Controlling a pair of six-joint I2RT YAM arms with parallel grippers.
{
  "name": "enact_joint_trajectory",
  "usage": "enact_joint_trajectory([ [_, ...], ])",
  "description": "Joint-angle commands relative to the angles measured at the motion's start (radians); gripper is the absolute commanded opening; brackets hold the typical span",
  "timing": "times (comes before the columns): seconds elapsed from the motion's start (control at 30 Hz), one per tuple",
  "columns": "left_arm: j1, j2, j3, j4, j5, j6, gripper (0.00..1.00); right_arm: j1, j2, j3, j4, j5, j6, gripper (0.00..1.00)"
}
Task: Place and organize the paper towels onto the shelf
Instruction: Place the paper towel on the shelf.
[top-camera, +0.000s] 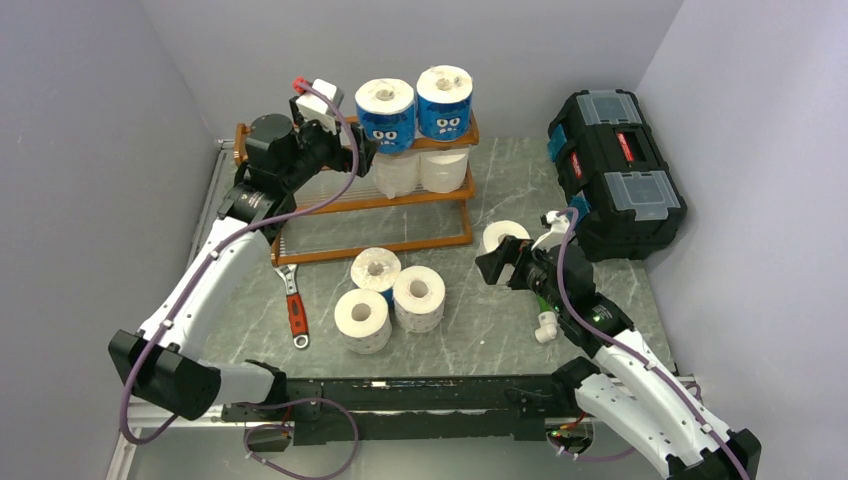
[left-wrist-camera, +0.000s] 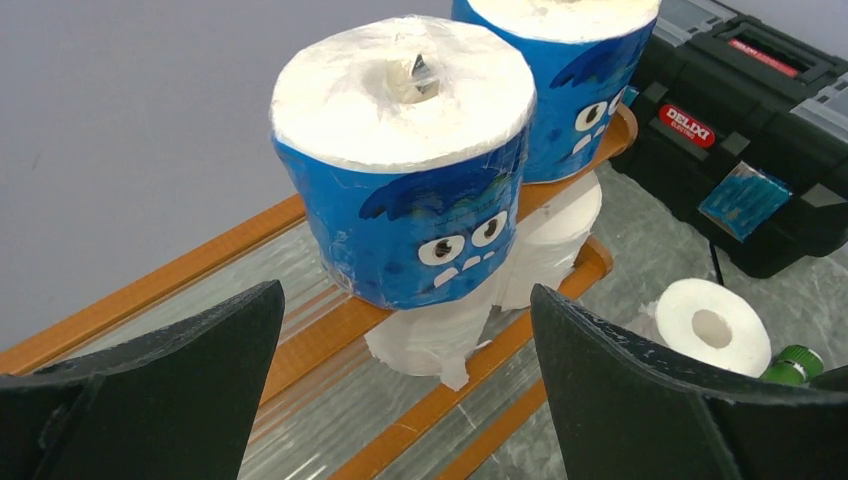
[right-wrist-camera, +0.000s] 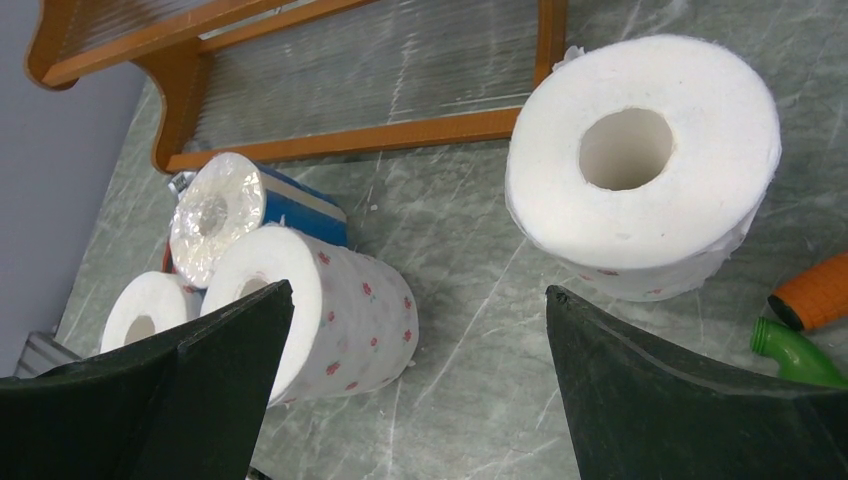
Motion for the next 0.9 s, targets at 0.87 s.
enact_joint_trajectory([
  [0.87, 0.005, 0.203, 0.014, 0.265, 0.015, -0.055, 0.97, 0.004, -0.016, -0.019, 0.010, 0.036, -0.031, 0.99],
])
